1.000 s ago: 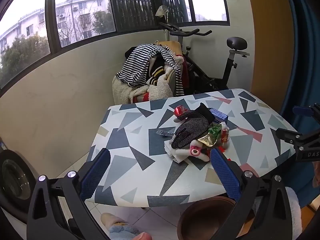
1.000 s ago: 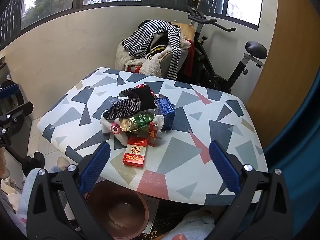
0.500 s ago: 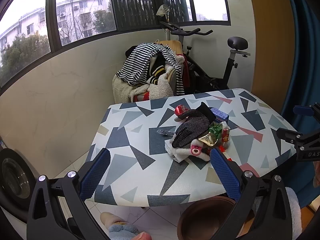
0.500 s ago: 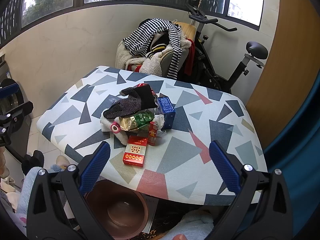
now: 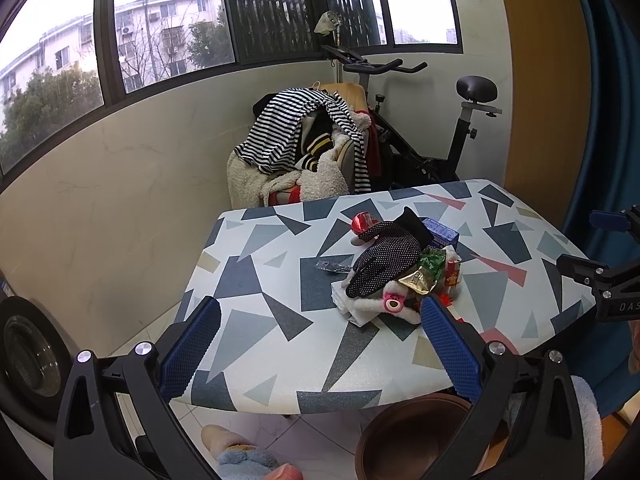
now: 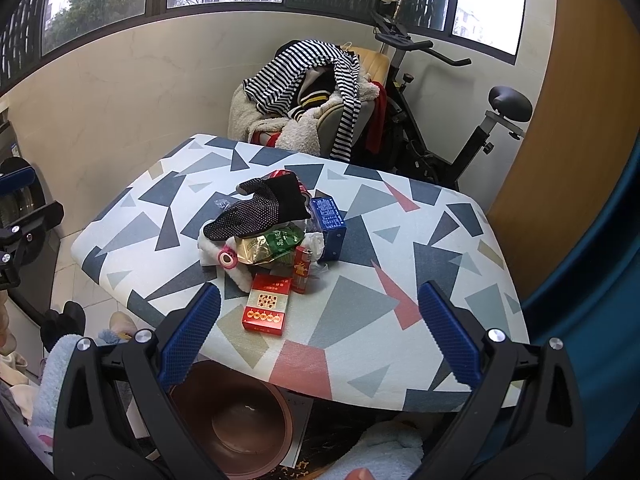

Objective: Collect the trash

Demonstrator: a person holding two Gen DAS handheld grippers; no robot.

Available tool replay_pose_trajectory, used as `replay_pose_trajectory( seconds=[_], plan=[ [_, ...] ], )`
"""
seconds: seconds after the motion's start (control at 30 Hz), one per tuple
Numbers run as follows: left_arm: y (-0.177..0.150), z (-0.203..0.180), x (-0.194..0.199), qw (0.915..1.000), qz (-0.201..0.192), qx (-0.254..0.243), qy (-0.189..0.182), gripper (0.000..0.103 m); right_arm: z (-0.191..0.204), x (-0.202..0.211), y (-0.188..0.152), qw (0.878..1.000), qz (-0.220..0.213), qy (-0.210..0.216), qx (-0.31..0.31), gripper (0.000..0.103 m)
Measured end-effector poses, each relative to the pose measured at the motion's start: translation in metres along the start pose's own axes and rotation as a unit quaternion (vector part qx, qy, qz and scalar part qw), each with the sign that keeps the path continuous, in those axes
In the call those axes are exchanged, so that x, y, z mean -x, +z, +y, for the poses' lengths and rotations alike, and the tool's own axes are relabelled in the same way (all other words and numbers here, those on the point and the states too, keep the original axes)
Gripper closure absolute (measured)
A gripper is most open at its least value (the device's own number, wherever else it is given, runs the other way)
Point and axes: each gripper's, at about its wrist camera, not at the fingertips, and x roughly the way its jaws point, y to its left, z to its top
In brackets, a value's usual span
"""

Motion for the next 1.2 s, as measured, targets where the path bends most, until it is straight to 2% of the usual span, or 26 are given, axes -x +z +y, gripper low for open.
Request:
replay_pose_trajectory(
  seconds=[1.2],
  plan=[
    [0.0033, -0.0003, 0.0050, 1.0000, 0.002, 0.000, -0.003, 0.005, -0.0051, -0.0015, -0.0047, 1.000, 0.006, -0.009, 0.000, 0.006]
  ],
)
